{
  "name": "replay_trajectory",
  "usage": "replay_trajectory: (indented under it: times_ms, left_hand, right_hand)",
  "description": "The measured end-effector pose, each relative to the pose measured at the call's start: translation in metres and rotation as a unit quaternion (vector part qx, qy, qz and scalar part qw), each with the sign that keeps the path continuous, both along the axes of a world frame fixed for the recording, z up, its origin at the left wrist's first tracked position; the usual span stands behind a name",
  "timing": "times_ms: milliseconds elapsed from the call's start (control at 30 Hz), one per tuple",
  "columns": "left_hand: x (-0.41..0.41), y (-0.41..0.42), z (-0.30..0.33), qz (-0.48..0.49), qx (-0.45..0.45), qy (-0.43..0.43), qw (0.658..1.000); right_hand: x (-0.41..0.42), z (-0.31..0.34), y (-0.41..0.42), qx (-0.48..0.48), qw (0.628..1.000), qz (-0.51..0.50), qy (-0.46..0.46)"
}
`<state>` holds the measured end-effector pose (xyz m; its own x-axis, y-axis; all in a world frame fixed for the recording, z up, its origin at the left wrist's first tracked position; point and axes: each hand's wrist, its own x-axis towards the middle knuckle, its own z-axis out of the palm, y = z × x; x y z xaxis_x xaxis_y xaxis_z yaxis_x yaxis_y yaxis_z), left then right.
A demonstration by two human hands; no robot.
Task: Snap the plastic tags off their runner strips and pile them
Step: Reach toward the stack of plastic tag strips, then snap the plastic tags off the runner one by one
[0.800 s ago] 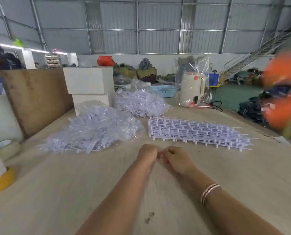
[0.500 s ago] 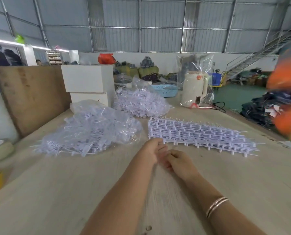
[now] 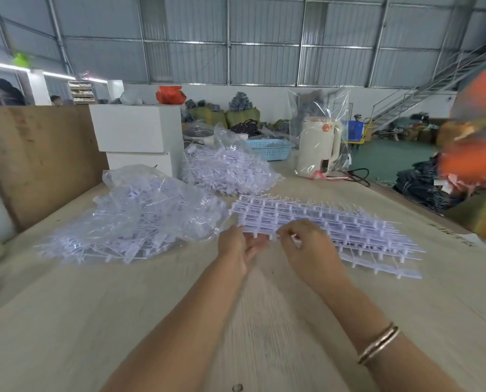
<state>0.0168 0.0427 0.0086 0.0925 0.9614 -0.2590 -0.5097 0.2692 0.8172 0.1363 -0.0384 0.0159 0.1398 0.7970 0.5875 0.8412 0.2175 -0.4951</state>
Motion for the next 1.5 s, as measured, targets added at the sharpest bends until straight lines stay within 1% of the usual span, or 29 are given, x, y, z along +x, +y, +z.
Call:
replay_trajectory:
  times_ms: [33, 67, 100, 133, 167, 200, 267, 300, 333, 400, 433, 467, 567, 667, 733, 800, 867, 900, 967, 1000, 1067, 1133, 1233, 1300, 1333, 1433, 1500]
  left_hand:
    - [-0.002, -0.003, 0.004, 0.003, 0.003, -0.007, 1.000]
    - [-0.004, -0.005, 0.006, 0.003, 0.002, -0.011, 1.000]
    - [-0.005, -0.007, 0.007, -0.002, -0.004, -0.017, 1.000]
    - [-0.007, -0.009, 0.008, -0.009, -0.014, -0.028, 0.999]
    - [-0.007, -0.010, 0.007, -0.018, -0.022, -0.040, 0.999]
    - [-0.007, -0.012, 0.005, -0.026, -0.029, -0.047, 0.998]
    - [-0.003, -0.017, -0.002, -0.056, -0.039, -0.036, 0.997]
    - [0.000, -0.020, -0.006, -0.077, -0.041, -0.023, 0.996]
    - [0.002, -0.024, -0.009, -0.098, -0.036, -0.012, 0.994]
    - [0.006, -0.027, -0.012, -0.126, -0.014, 0.000, 0.992]
    - [0.006, -0.027, -0.012, -0.130, -0.013, 0.001, 0.991]
    - [0.006, -0.029, -0.011, -0.132, -0.019, 0.006, 0.991]
    - [-0.001, -0.035, -0.009, -0.139, -0.036, 0.032, 0.989]
    - [-0.014, -0.034, -0.011, -0.117, -0.035, 0.058, 0.991]
    - [-0.023, -0.033, -0.012, -0.089, -0.028, 0.078, 0.993]
    - [-0.026, -0.036, -0.014, -0.094, -0.011, 0.108, 0.990]
    - [-0.029, -0.040, -0.014, -0.122, 0.011, 0.181, 0.976]
    - [-0.033, -0.041, -0.013, -0.130, 0.024, 0.215, 0.968]
    - [-0.043, -0.039, -0.009, -0.149, 0.039, 0.240, 0.959]
    - [-0.050, -0.036, -0.006, -0.150, 0.036, 0.247, 0.957]
    - [-0.063, -0.031, -0.002, -0.144, 0.031, 0.281, 0.948]
    - [-0.075, -0.029, 0.000, -0.155, 0.045, 0.327, 0.931]
    - [-0.092, -0.029, 0.001, -0.199, 0.067, 0.365, 0.907]
    - [-0.105, -0.029, -0.001, -0.245, 0.072, 0.374, 0.892]
    - [-0.111, -0.029, -0.001, -0.273, 0.070, 0.378, 0.882]
    - [-0.122, -0.030, 0.003, -0.341, 0.060, 0.375, 0.860]
    - [-0.122, -0.033, 0.002, -0.393, 0.057, 0.362, 0.843]
  right_hand:
    - [0.009, 0.003, 0.004, -0.046, 0.998, -0.017, -0.047]
    - [0.018, 0.004, 0.007, -0.128, 0.987, -0.035, -0.090]
    - [0.026, 0.004, 0.010, -0.213, 0.967, -0.044, -0.129]
    - [0.033, 0.003, 0.012, -0.275, 0.948, -0.037, -0.159]
    - [0.037, 0.001, 0.014, -0.304, 0.933, -0.019, -0.190]
    - [0.040, -0.002, 0.016, -0.310, 0.924, 0.002, -0.226]
    - [0.043, -0.004, 0.020, -0.293, 0.912, 0.026, -0.287]
    - [0.043, -0.004, 0.022, -0.287, 0.911, 0.029, -0.293]
    - [0.043, -0.002, 0.025, -0.291, 0.918, 0.034, -0.269]
    - [0.042, 0.003, 0.030, -0.323, 0.933, 0.053, -0.146]
    - [0.042, 0.005, 0.036, -0.340, 0.934, 0.053, -0.095]
    - [0.044, 0.005, 0.043, -0.354, 0.931, 0.044, -0.081]
    - [0.048, 0.007, 0.061, -0.381, 0.916, 0.018, -0.126]
    - [0.052, 0.010, 0.069, -0.383, 0.911, 0.049, -0.143]
    - [0.056, 0.009, 0.072, -0.374, 0.915, 0.061, -0.141]
    - [0.062, 0.006, 0.077, -0.354, 0.925, 0.034, -0.133]
    - [0.065, 0.004, 0.080, -0.355, 0.927, 0.002, -0.121]
    - [0.065, 0.005, 0.081, -0.361, 0.923, -0.013, -0.130]
    - [0.063, 0.008, 0.079, -0.354, 0.921, -0.043, -0.160]
    - [0.062, 0.010, 0.078, -0.337, 0.926, -0.048, -0.163]
    - [0.061, 0.012, 0.075, -0.290, 0.944, -0.035, -0.152]
    - [0.060, 0.011, 0.071, -0.268, 0.954, 0.004, -0.134]
    - [0.055, 0.005, 0.066, -0.299, 0.945, 0.067, -0.118]
    - [0.050, 0.002, 0.066, -0.326, 0.931, 0.081, -0.140]
    - [0.047, 0.001, 0.066, -0.325, 0.930, 0.085, -0.148]
    - [0.038, -0.001, 0.064, -0.307, 0.935, 0.105, -0.140]
    - [0.032, -0.003, 0.063, -0.319, 0.929, 0.114, -0.150]
